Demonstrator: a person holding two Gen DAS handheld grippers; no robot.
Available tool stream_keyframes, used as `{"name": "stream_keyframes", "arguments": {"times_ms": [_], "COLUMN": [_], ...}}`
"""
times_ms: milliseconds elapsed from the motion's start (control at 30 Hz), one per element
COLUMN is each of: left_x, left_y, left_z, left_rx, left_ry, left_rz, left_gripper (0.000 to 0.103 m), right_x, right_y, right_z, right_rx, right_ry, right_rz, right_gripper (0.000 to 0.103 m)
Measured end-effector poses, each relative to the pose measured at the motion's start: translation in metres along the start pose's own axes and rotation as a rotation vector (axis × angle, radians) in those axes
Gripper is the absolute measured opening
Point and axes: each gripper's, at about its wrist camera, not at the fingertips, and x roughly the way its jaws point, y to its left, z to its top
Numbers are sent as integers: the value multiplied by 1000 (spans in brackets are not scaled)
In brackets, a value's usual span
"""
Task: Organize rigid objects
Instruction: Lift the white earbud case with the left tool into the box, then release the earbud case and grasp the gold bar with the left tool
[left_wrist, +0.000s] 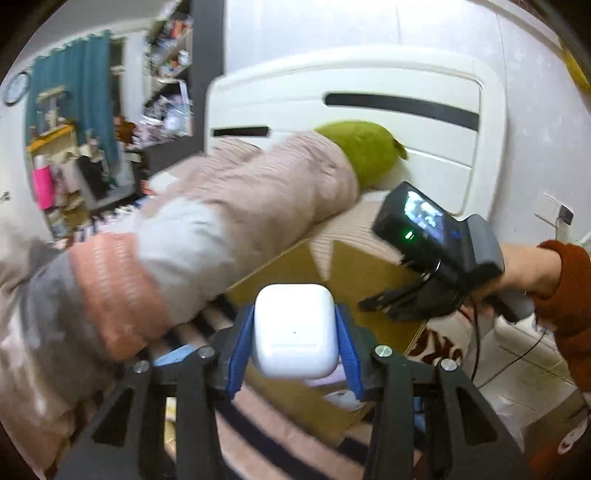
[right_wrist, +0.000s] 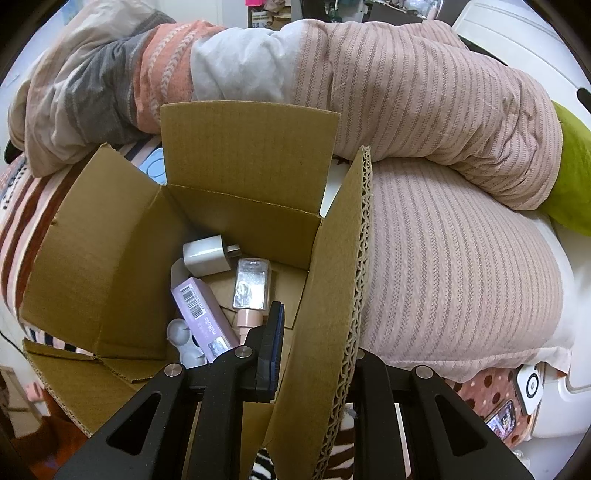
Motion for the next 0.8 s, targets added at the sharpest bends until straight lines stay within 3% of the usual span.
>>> {"name": "stream_keyframes", "arguments": {"times_ms": [233,467,533,567,600,800], "left_x": [77,96,92,91,87,48], "left_y": [-20,-27,-25,-23,-22,-7], "left_z": [3,-13,-15,-15,-15,-15], "left_rx": [-1,-26,-42,-49,-51,-66], "left_ry": [182,274,269,267,259,181], "left_rz": [-54,-82,-100,-104,-103,-71], "left_gripper": [40,40,48,61,66,79], "right_x": [-1,-1,-1,-1,-1,2], "right_y": [2,1,2,1,1,4], "right_z": [-1,-1,-1,-1,-1,-1], "right_rx": [-12,-11,-11,-10,-9,-19], "right_ry": [-1,-1,0,1,2,19], "right_rz": [-5,-5,-5,-5,-5,-19], "right_gripper": [12,12,12,12,12,12]}}
